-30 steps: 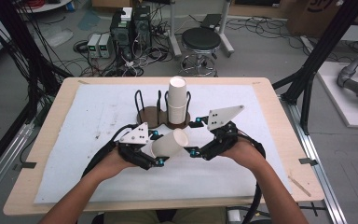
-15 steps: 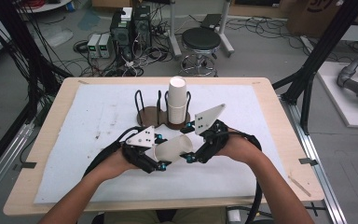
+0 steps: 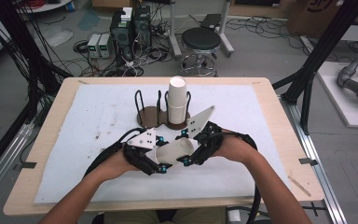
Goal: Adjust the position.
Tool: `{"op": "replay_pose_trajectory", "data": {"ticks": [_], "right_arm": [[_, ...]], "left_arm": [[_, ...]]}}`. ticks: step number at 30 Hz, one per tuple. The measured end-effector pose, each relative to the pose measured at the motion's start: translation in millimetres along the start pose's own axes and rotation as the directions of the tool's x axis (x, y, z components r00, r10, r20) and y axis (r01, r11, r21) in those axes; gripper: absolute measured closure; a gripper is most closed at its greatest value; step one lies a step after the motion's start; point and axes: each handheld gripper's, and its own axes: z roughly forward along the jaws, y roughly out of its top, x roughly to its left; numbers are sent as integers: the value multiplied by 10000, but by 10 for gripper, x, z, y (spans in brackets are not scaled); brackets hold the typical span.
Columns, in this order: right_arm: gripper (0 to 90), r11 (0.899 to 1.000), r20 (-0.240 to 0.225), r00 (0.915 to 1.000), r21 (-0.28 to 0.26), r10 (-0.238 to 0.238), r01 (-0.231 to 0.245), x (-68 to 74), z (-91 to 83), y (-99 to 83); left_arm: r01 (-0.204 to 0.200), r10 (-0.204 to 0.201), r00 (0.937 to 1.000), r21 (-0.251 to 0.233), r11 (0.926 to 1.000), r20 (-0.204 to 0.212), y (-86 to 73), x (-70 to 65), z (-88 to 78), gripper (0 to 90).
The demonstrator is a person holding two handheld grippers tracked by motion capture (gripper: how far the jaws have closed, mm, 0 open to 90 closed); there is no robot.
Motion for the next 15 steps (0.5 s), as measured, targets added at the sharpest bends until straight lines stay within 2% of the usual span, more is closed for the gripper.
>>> {"op": "replay_pose_trajectory", "data": {"ticks": [8,11,15], "right_arm": [[338,9999,-70,10000,142,57,-56,10,-3,-18],[338,10000,-110,9999,19,82,-82,17,-15,-25],[342,9997,-169,9997,-137,177,-179,38,-38,-31]], "left_arm": [[-24,24,10000,-168,9999,-32,-15,-23,12,259],[138,-138,9999,-673,9976,10,-53,-34,11,242],[416,-426,9991,-1506,9877,-40,-103,-48,-1,188]]}}
